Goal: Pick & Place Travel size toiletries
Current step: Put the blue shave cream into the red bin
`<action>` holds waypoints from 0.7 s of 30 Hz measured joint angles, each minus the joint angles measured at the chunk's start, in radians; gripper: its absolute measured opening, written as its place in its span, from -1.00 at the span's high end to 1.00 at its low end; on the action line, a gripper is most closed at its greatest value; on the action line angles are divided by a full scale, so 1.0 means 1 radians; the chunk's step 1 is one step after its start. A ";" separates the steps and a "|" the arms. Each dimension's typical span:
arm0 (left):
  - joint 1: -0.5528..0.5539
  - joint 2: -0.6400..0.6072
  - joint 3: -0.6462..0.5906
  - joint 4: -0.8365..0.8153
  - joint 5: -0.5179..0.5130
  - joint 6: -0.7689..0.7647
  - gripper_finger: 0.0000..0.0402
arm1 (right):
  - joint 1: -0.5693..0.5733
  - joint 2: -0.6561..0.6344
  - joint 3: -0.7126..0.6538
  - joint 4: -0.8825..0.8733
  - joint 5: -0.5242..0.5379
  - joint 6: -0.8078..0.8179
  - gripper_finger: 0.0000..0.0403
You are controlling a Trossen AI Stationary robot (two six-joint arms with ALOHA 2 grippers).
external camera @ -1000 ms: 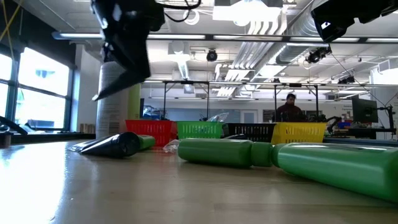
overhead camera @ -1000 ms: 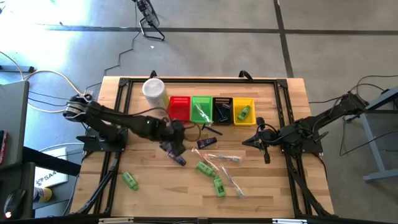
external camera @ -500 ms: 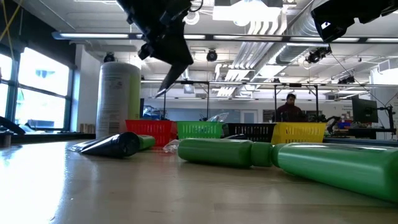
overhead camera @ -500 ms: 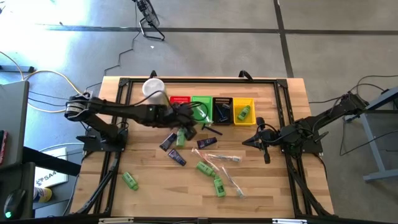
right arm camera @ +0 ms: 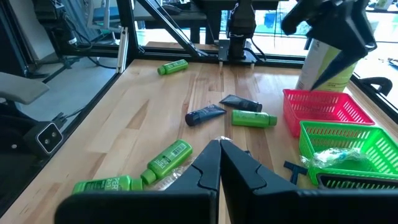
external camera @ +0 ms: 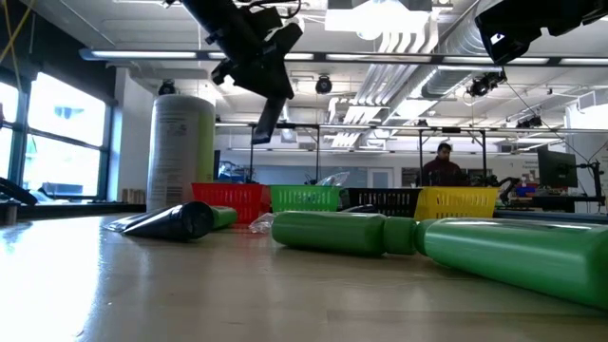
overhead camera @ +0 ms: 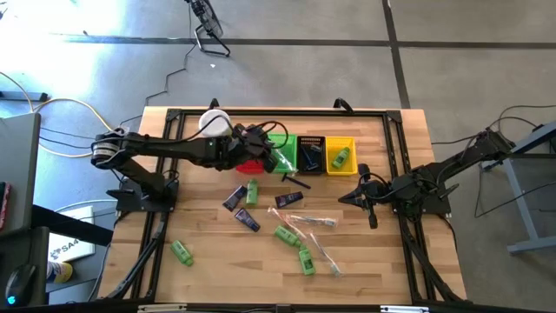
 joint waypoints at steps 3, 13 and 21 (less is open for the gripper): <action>-0.002 0.000 -0.007 -0.002 -0.026 0.000 0.31 | 0.000 0.000 0.000 0.000 0.000 0.000 0.99; -0.003 0.001 -0.097 -0.008 -0.121 -0.085 0.31 | 0.000 0.000 0.000 0.000 0.000 0.000 0.99; -0.003 0.001 -0.157 0.062 -0.128 -0.110 0.31 | 0.000 0.000 0.000 0.000 0.000 0.000 0.99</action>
